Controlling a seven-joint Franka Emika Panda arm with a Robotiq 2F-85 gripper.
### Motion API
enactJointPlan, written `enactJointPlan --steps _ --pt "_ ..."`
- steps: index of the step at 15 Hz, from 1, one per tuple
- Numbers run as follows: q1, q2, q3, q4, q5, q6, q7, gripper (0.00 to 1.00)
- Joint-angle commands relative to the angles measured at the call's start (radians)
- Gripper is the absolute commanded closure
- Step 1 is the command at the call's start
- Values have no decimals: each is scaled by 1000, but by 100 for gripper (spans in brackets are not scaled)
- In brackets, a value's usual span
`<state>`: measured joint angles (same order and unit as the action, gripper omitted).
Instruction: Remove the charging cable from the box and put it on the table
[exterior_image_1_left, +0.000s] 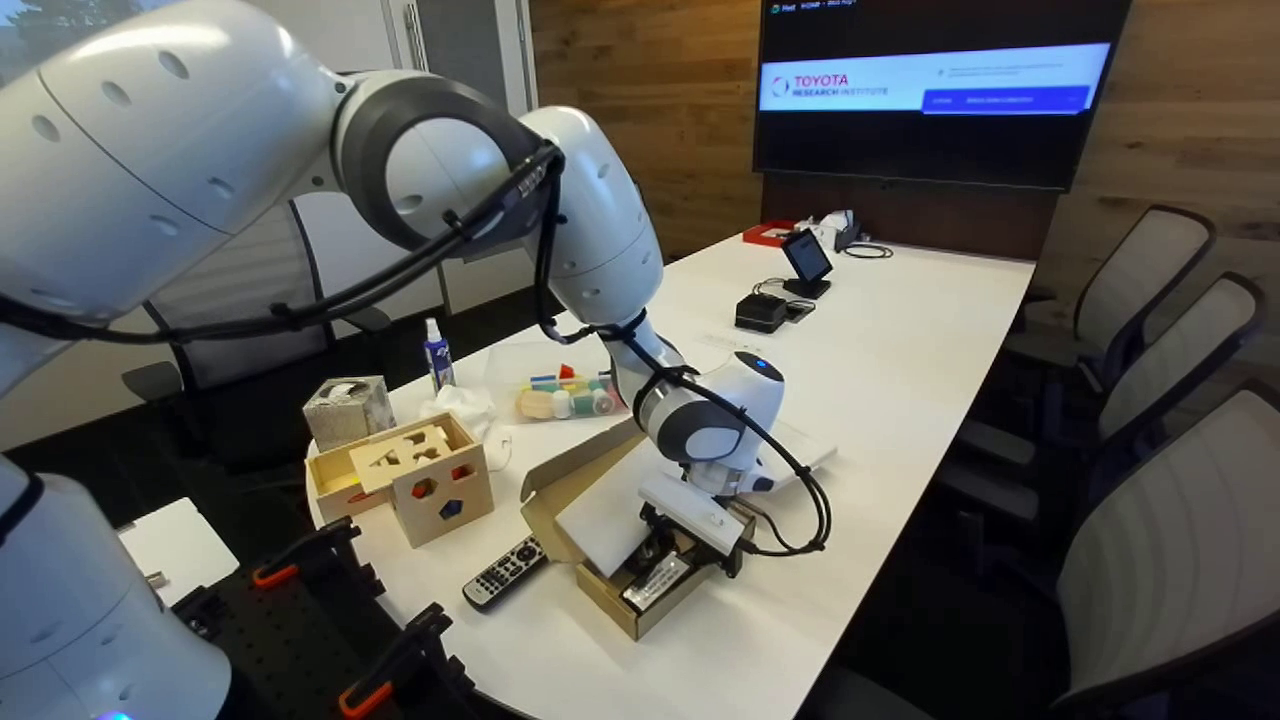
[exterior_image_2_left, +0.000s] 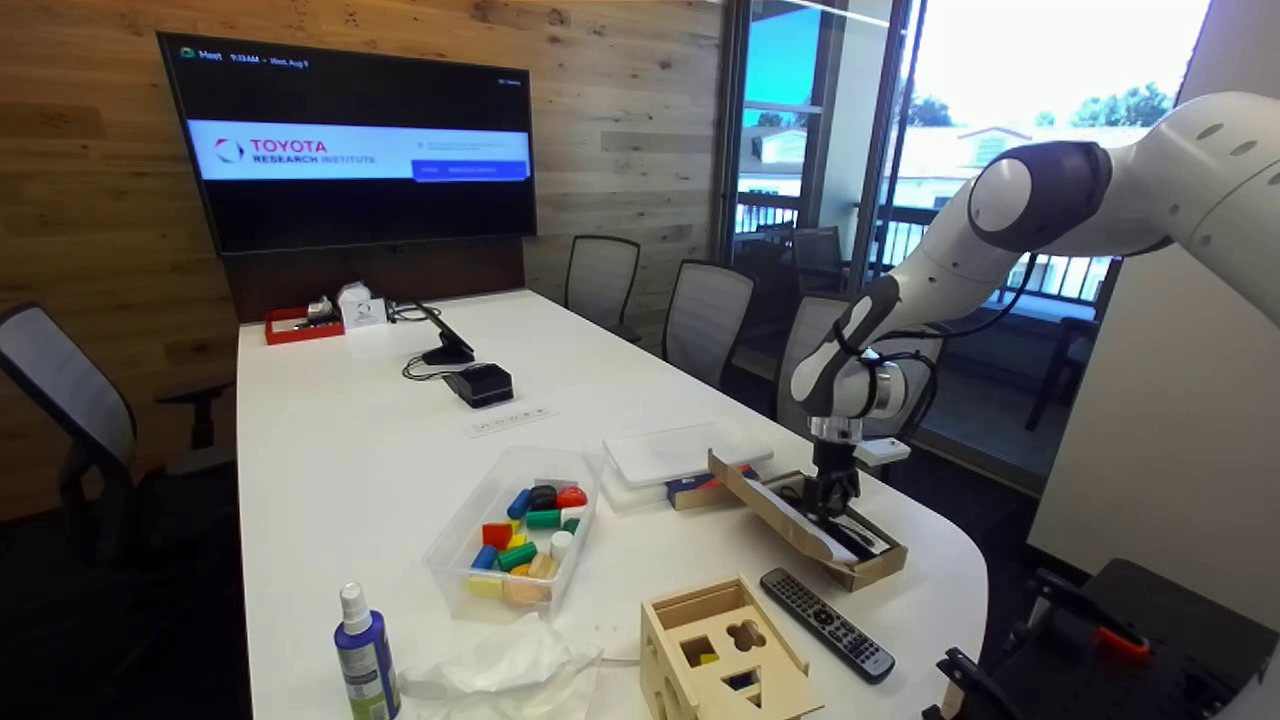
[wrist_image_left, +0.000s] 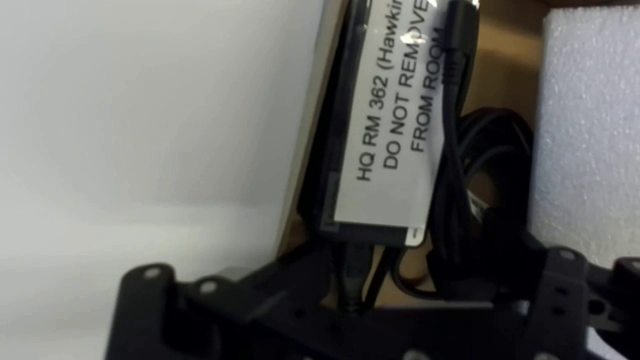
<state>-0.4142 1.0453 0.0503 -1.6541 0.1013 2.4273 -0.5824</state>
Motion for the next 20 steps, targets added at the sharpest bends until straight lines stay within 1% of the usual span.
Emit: enactJointPlan --steps 1,2,6,9,11,12,13,14,20 --pt "11 25 -10 33 -13 -43 38 39" --pt "14 22 -10 37 -14 -50 41 48" --pt "36 7 -18 42 -29 -63 73 76" --pt "51 9 -18 57 -45 -80 101 99" --pt "61 5 -19 59 -51 -89 109 100" --pt "68 1 -19 56 -56 -88 116 97" --pt "74 -4 -18 54 -59 -86 119 100" --pt "77 -11 -16 50 -60 -86 117 100" --pt "76 -124 15 -20 -47 -74 90 100"
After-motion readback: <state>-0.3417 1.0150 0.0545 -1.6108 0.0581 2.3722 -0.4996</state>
